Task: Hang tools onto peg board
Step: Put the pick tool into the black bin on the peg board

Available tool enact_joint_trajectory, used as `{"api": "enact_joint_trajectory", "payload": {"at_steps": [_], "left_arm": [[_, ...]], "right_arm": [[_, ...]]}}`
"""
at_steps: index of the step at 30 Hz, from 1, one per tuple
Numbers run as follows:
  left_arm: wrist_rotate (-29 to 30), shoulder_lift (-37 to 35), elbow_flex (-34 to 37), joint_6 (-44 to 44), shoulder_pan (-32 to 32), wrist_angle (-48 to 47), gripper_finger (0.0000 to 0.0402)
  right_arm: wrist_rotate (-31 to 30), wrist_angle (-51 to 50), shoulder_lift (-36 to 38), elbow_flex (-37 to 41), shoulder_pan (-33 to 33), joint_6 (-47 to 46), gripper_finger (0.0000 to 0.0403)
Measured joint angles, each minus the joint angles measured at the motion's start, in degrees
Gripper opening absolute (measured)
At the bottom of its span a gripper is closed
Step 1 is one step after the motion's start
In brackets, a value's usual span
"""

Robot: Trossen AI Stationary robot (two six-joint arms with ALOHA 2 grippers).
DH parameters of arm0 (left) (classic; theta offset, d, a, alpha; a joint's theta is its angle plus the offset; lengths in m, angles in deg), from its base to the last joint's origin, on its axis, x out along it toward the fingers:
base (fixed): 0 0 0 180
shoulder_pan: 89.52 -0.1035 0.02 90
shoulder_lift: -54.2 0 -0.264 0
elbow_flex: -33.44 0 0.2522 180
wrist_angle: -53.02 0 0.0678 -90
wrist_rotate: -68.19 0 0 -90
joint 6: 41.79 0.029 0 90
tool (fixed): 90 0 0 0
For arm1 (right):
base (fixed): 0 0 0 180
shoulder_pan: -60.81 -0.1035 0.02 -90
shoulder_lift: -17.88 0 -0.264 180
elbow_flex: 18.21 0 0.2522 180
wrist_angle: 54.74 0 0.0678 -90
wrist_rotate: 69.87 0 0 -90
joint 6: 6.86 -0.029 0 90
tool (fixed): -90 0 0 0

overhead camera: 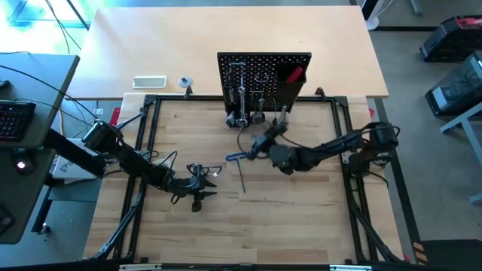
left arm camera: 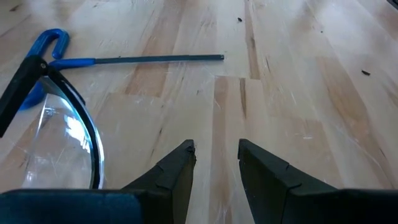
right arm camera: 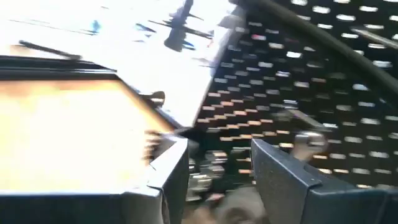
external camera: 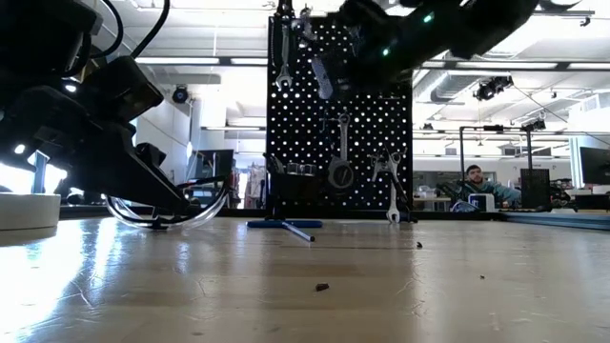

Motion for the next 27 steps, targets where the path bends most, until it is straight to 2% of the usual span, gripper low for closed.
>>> {"api": "enact_joint_trajectory", "payload": {"at_steps": [9, 14, 21, 24, 27], "left_arm": [[-3.4, 0.0, 0.0, -0.2, 0.3, -0.3, 0.0117], [-4.3, 0.0, 0.0, -1.1, 0.3, 0.1, 0.0117], [-3.9, 0.0, 0.0, -1.1, 0.3, 2.6, 0.0117], [-3.9, 0.0, 0.0, -1.4, 0.3, 3.0, 0.0117], [-4.1, 0.0, 0.0, -1.6, 0.3, 3.1, 0.0117]], "right_arm": [[18.8, -11.5, -0.1, 0.0, -5.2, -16.9, 0.0165], [24.2, -14.6, -3.1, 0.0, -5.4, -30.3, 0.0165], [27.0, -12.5, -14.2, -2.6, -5.4, -40.7, 0.0165], [25.6, -17.6, -18.3, -7.7, -5.5, -40.6, 0.0165], [20.7, -26.8, -21.7, -14.2, -5.4, -38.2, 0.0165]]}}
